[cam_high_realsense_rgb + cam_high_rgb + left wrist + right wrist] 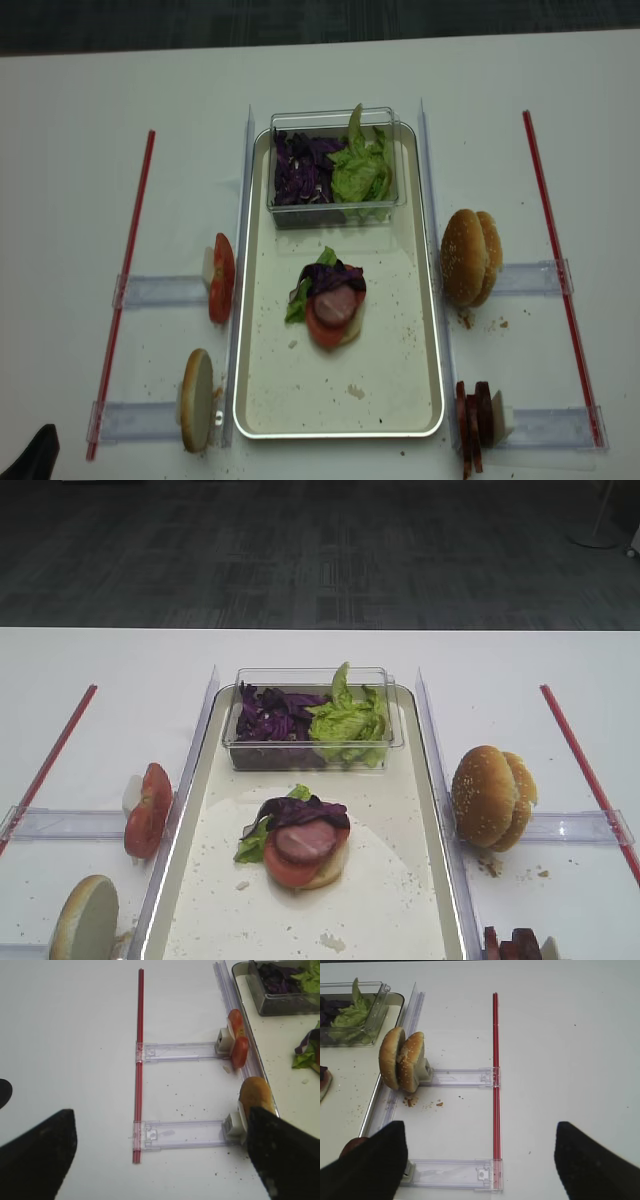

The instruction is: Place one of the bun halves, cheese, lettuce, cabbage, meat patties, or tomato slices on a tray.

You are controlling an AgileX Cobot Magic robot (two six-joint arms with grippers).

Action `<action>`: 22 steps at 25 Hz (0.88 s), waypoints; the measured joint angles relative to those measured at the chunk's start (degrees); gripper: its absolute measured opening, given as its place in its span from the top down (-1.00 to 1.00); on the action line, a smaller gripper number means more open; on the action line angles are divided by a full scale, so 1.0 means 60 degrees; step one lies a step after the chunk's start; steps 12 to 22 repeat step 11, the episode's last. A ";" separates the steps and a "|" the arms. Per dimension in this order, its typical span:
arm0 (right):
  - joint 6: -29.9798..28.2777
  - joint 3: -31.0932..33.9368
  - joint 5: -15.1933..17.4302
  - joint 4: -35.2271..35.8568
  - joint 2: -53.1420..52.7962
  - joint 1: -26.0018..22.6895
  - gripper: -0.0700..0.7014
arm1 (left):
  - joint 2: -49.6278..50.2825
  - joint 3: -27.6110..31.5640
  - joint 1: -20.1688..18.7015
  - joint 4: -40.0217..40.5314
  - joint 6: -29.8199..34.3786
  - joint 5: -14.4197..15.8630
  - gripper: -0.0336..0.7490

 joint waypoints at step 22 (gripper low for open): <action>0.0000 0.0000 0.0000 0.0000 0.0000 0.0000 -0.78 | 0.0000 0.0000 0.0000 0.0000 0.0000 0.0000 -0.69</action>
